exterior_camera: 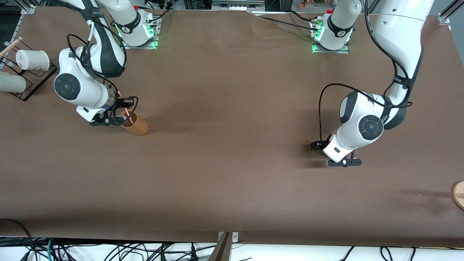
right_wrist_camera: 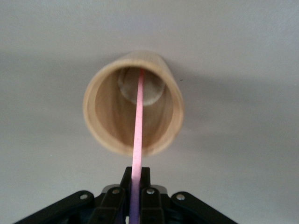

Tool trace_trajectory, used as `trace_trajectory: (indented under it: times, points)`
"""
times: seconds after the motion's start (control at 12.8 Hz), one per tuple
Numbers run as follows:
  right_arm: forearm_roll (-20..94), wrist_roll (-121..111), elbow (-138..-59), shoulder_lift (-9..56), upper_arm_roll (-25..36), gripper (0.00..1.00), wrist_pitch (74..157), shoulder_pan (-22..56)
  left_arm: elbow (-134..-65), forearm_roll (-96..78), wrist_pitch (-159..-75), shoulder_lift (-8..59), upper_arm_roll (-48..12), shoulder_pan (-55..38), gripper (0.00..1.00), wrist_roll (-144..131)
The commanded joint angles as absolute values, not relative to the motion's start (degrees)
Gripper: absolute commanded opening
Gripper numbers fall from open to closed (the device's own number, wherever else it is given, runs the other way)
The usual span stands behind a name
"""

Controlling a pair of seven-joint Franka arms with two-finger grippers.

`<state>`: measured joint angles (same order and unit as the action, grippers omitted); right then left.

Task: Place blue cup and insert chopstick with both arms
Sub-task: 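Pull the chopstick up out of the wooden cup with the right gripper, then carry the blue cup to mid-table with the left gripper and release it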

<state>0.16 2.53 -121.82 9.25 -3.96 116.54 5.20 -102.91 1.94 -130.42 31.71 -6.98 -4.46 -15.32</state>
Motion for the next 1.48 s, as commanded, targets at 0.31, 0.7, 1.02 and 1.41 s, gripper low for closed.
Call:
trace_trajectory:
  times: [0.31,0.7,1.02,1.41]
  points:
    - [3.6,2.9,-105.0,4.8,-4.8,0.00,92.0,4.8,-104.9,2.8,-128.8,28.5,-7.2,-2.6,0.00,-15.5]
    - [9.0,2.9,-92.1,2.8,-4.8,0.00,73.2,4.8,-102.1,1.9,-126.1,28.5,-9.8,-2.5,0.00,-16.6]
    - [12.1,7.0,-86.0,3.7,-6.5,0.00,68.2,5.0,-92.5,2.5,-122.3,31.6,-19.1,-5.6,0.00,-37.9]
    - [12.1,16.6,-81.4,9.7,-10.7,0.00,69.7,8.0,-78.3,2.5,-122.3,42.2,-16.6,-21.7,0.00,-61.6]
